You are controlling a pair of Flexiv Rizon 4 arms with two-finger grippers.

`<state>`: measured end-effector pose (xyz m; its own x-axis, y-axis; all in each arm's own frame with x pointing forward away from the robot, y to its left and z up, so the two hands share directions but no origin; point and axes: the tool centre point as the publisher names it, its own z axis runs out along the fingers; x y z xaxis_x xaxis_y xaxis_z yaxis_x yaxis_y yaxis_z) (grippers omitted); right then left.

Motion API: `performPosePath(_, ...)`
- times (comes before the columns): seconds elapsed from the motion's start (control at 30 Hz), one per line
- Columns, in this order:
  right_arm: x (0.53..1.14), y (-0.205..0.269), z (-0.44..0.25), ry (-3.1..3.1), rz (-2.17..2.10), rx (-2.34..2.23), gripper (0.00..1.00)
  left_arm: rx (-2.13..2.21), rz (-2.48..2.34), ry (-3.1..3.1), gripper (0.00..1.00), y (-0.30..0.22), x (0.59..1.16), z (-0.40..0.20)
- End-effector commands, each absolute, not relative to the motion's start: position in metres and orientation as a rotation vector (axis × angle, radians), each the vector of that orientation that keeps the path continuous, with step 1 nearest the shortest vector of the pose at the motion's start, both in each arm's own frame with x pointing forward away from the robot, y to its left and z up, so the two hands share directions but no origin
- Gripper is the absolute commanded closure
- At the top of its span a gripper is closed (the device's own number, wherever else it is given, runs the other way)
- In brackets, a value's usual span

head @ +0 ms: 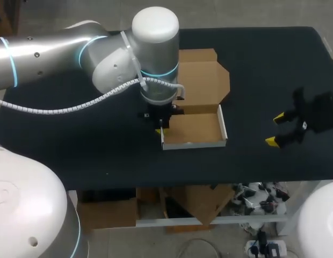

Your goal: Assemble the packaging by folding the flat box into shape, placing the metal phone stand inside, and closing the box properly

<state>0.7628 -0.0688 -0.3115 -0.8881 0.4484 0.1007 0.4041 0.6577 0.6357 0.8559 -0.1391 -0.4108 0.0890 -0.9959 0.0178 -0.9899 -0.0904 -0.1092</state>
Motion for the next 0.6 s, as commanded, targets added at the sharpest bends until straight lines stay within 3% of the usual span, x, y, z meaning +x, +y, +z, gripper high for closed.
performPosePath(0.03,0.7538,-0.0747,-0.3091,2.785,1.072,0.695,0.0,-2.26,-0.121,2.072,1.0,-0.1412,0.8566,-0.4109)
performPosePath(0.6,0.7523,-0.0755,-0.3087,2.789,1.091,0.648,0.0,-2.165,0.034,2.02,1.0,-0.1379,0.8612,-0.4089)
